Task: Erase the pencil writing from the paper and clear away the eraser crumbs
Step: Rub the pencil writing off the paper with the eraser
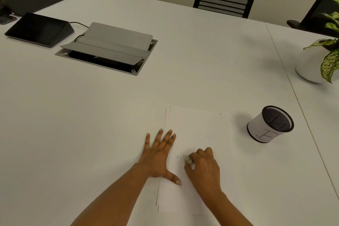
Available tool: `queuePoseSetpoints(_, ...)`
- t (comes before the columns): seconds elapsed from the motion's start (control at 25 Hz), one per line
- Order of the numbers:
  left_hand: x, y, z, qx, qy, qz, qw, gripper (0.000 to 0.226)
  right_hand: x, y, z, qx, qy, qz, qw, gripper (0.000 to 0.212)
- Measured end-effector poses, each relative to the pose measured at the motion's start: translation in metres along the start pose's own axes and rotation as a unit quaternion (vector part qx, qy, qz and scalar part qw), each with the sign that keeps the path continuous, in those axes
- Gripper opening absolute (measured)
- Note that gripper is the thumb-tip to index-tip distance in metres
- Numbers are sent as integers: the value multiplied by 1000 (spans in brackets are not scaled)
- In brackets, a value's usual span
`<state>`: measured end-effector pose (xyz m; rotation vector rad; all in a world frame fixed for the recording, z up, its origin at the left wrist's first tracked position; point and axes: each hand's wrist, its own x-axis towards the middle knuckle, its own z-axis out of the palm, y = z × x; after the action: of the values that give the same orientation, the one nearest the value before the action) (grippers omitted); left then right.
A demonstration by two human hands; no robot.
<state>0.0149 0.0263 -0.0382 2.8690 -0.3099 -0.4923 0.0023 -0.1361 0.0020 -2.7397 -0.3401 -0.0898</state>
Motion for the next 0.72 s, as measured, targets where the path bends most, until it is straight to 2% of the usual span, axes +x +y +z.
queuePoseSetpoints(0.08, 1, 0, 1, 1, 0, 0, 1000, 137, -11, -10, 2, 0, -31, -60, 998, 22)
queuePoseSetpoints(0.16, 1, 0, 1, 2, 1, 2, 1000, 138, -6, -3, 2, -5, -34, -80, 996, 20)
queuePoseSetpoints(0.24, 1, -1, 0, 4, -1, 5, 1000, 138, 10, 9, 2, -19, -14, -36, 999, 16)
queuePoseSetpoints(0.32, 1, -2, 1, 8, 1, 4, 1000, 139, 31, 20, 1, -27, 6, 16, 999, 23)
queuePoseSetpoints(0.44, 1, -2, 2, 6, -1, 4, 1000, 139, 40, 16, 6, -3, 50, 52, 997, 21)
queuePoseSetpoints(0.64, 2, -2, 2, 0, 0, 5, 1000, 138, 34, 2, 17, 9, 5, -29, 1000, 27)
queuePoseSetpoints(0.72, 1, -2, 1, -1, -1, 4, 1000, 138, 42, 16, 8, -13, -3, -5, 1000, 32)
